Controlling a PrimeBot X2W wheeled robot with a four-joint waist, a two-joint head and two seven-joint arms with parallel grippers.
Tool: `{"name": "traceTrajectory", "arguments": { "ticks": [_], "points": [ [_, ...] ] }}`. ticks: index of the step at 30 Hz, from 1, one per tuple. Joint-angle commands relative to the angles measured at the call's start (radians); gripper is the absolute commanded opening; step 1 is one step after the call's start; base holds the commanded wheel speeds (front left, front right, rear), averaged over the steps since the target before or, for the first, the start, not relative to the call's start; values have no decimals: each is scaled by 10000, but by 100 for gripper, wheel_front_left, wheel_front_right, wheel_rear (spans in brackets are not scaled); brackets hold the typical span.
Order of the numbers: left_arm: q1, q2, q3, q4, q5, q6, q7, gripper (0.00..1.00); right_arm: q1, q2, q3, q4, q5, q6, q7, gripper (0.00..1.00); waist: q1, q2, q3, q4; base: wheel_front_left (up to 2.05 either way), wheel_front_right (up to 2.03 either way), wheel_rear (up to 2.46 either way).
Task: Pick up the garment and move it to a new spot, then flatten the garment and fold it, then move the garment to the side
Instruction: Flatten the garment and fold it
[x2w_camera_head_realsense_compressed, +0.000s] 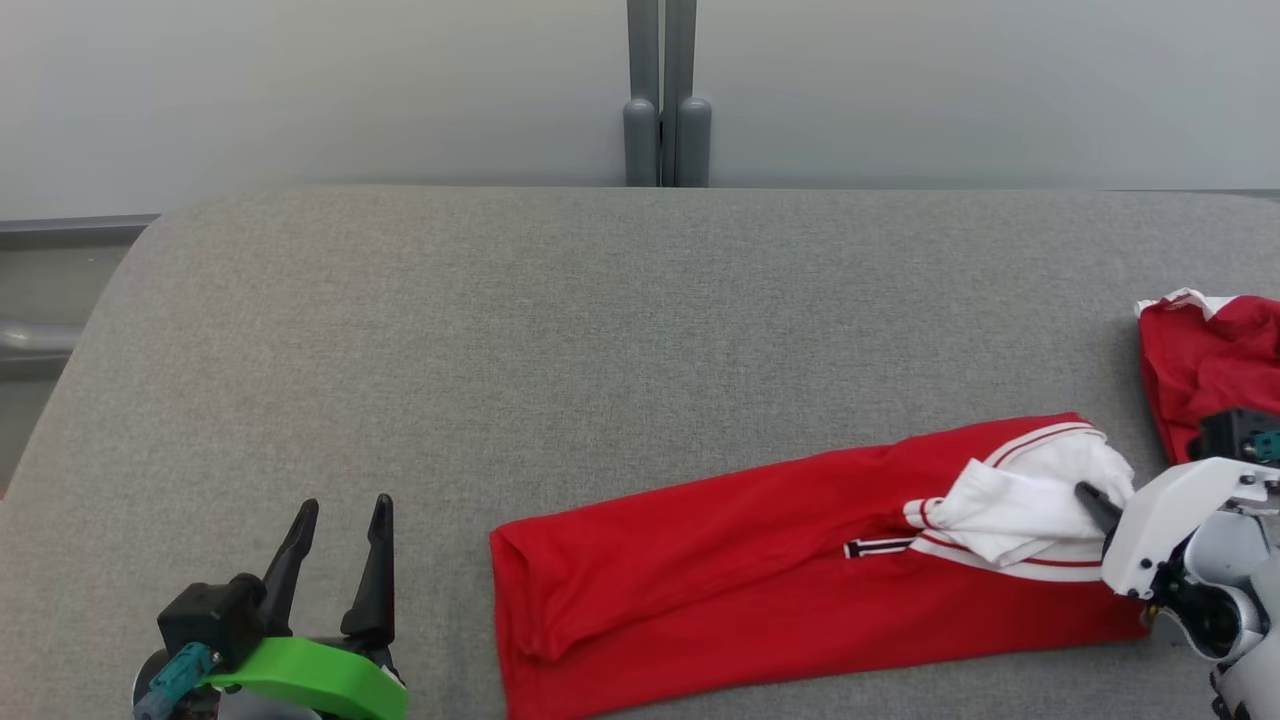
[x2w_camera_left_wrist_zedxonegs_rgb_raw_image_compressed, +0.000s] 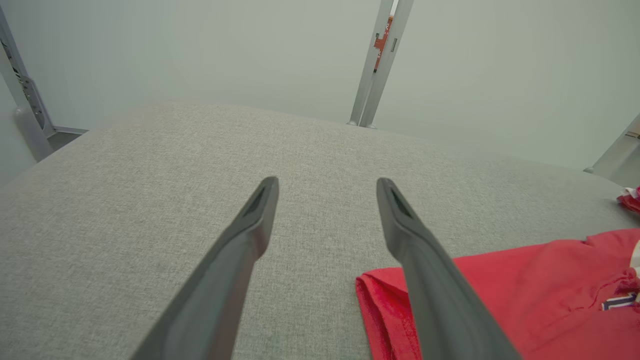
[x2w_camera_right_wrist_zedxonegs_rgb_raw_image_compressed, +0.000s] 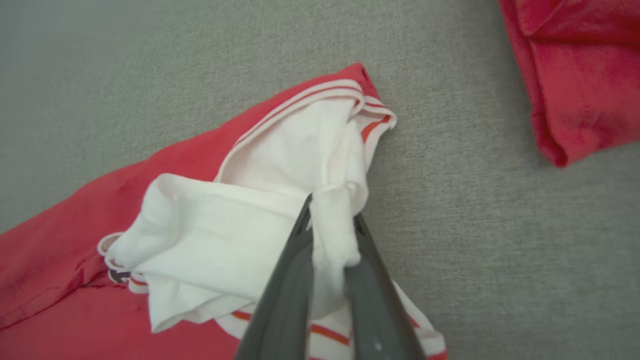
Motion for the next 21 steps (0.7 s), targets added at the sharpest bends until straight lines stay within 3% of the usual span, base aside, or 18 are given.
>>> {"name": "traceTrajectory", "arguments": {
  "ticks": [1, 7, 16, 21],
  "points": [
    [86, -45, 47, 34, -9, 18, -51, 100, -25, -197, -135, -140, -98, -18, -109, 0, 0, 0, -39, -68, 0, 0, 0],
    [170, -149, 53, 111, -6, -23, -74, 100, 434, -395, -547, -1394, -297, -17, -234, 0, 0, 0, -177, -127, 0, 0, 0],
    [164, -143, -9, 224, 6, -102, -64, 100, 1390, 693, 373, -4873, -745, -11, 581, 0, 0, 0, -363, 458, 0, 0, 0],
    [32, -215, -95, 309, -16, -103, -18, 100, 1452, 1502, 1400, -5718, -603, -11, 1170, 0, 0, 0, -332, 966, 0, 0, 0]
  ]
}}
